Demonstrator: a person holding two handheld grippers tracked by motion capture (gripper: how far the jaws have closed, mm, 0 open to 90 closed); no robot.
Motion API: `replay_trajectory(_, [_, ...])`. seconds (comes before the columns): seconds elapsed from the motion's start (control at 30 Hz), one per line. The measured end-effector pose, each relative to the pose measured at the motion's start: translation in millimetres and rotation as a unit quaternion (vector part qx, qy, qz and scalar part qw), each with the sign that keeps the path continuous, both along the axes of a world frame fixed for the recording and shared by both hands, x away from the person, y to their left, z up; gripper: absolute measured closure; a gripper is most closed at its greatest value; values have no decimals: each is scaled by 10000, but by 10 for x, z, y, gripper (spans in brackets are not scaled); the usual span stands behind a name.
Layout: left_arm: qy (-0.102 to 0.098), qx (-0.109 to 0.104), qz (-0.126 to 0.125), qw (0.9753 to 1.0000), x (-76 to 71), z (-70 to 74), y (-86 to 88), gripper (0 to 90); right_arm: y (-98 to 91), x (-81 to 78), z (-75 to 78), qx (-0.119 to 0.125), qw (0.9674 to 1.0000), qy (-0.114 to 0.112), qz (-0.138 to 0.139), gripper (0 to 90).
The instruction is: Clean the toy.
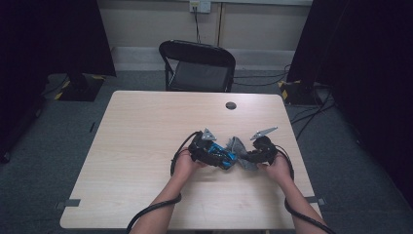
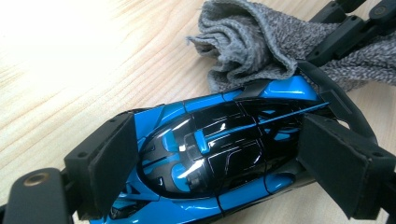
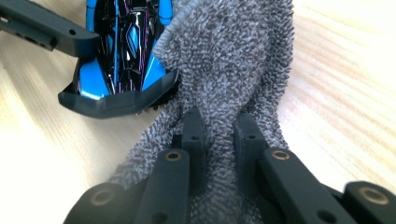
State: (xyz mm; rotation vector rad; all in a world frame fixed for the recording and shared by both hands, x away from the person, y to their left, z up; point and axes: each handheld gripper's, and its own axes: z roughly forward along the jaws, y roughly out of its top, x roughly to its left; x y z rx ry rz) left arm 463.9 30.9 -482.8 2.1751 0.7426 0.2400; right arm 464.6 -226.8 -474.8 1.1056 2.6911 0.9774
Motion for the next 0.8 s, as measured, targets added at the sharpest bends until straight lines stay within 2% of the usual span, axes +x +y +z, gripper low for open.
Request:
replay_trajectory(0.57, [32, 40, 8, 10000, 6, 10, -9, 124, -205, -162, 23, -57, 10000, 46, 48, 783])
replay_trajectory(0.8, [27, 34, 10, 10000, 3, 9, -7, 124, -369, -259, 21, 94, 9999, 124, -26, 782])
